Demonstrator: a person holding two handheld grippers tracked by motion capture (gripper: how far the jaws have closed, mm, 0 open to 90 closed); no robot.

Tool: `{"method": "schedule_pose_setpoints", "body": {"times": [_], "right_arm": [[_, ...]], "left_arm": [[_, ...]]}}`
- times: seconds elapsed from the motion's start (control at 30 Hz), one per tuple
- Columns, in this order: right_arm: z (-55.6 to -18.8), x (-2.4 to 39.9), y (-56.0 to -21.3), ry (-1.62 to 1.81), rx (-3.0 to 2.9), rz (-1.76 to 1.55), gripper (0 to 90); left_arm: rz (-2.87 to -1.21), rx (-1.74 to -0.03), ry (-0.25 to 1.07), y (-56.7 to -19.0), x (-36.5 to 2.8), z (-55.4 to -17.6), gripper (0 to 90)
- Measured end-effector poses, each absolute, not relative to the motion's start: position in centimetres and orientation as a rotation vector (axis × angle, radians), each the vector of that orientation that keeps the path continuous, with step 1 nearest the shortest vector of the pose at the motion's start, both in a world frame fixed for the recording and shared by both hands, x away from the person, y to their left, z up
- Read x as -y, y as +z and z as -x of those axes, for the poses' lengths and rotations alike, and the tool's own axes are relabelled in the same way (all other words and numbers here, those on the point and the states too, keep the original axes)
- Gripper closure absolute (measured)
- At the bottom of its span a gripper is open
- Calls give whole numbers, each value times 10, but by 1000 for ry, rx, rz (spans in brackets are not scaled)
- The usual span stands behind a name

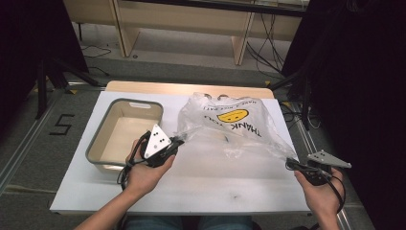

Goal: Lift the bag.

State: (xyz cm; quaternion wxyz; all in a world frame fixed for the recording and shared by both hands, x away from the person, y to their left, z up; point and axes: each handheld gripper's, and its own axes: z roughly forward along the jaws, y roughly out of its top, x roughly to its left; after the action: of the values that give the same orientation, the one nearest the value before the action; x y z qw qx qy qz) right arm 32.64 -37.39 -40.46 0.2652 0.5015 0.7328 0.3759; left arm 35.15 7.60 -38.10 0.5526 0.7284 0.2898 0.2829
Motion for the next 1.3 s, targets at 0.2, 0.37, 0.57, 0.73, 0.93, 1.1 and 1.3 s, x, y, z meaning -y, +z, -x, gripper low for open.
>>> {"method": "schedule_pose_setpoints", "body": {"times": [0.2,0.37,0.57,0.73,0.93,1.1,1.3], "right_arm": [[-328,369,-402,1025,-1964,-1327,895],[-329,366,-400,1034,-1946,-1310,896],[-329,365,-398,1041,-1927,-1296,895],[-330,364,-396,1051,-1910,-1281,896],[-331,361,-393,1057,-1891,-1268,895],[-332,360,-391,1067,-1876,-1253,895],[-333,358,-387,1078,-1849,-1242,896]], "left_arm": [[-1692,-680,690,-373,-79,-352,887],[-1675,-677,702,-371,-80,-353,887],[-1657,-676,712,-366,-82,-354,887],[-1638,-672,723,-362,-84,-354,887],[-1621,-667,732,-356,-85,-353,887],[-1604,-662,743,-351,-86,-354,887],[-1586,-661,748,-346,-87,-354,887]]}}
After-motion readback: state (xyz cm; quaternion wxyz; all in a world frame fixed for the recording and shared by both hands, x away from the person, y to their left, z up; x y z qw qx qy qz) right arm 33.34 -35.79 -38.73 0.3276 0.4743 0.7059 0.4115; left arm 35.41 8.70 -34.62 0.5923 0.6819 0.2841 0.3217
